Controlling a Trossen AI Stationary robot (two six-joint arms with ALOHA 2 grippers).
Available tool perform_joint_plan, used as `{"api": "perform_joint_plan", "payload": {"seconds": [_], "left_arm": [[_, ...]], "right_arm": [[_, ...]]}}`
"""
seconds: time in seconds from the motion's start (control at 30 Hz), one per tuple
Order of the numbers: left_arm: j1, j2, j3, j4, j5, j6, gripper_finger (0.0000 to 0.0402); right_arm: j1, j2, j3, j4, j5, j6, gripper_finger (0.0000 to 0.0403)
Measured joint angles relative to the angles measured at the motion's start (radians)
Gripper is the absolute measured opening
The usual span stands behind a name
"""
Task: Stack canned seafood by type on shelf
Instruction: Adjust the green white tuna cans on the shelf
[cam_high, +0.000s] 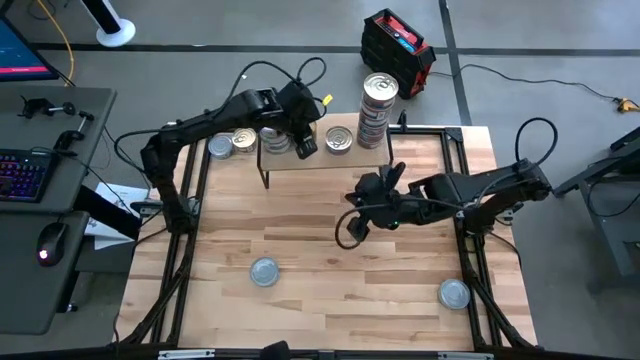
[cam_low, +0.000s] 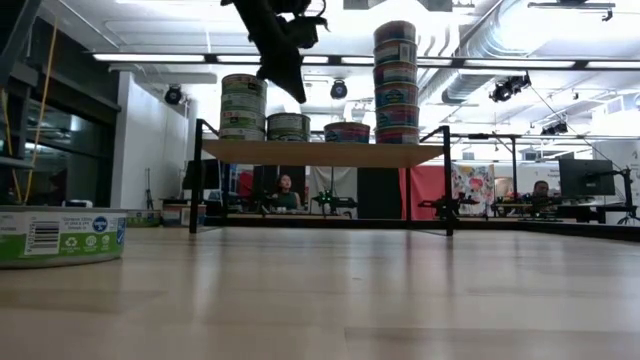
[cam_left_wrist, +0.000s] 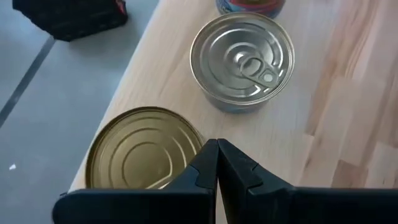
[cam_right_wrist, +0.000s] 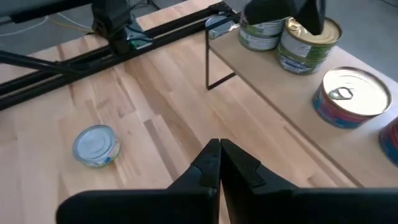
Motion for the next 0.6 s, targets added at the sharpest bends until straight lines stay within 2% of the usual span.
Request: {"api": "perform_joint_plan", "payload": {"seconds": [0.23, 0.4, 0.6], "left_arm": [[0.002, 0.001, 0.000, -0.013, -0.057, -0.045, 0.0000], [0.011, 0.001, -0.002, -0.011, -0.016, -0.042, 0.0000], [0.009, 0.000, -0.003, 0.028, -0.042, -0.025, 0.0000]], "right_arm": [[0.009, 0.000, 0.000, 0.000, 0.005, 0.036, 0.0000], [0.010, 0.000, 0.000, 0.000, 0.005, 0.036, 0.0000], [0.010, 0.000, 0.000, 0.000, 0.004, 0.035, 0.0000]]}}
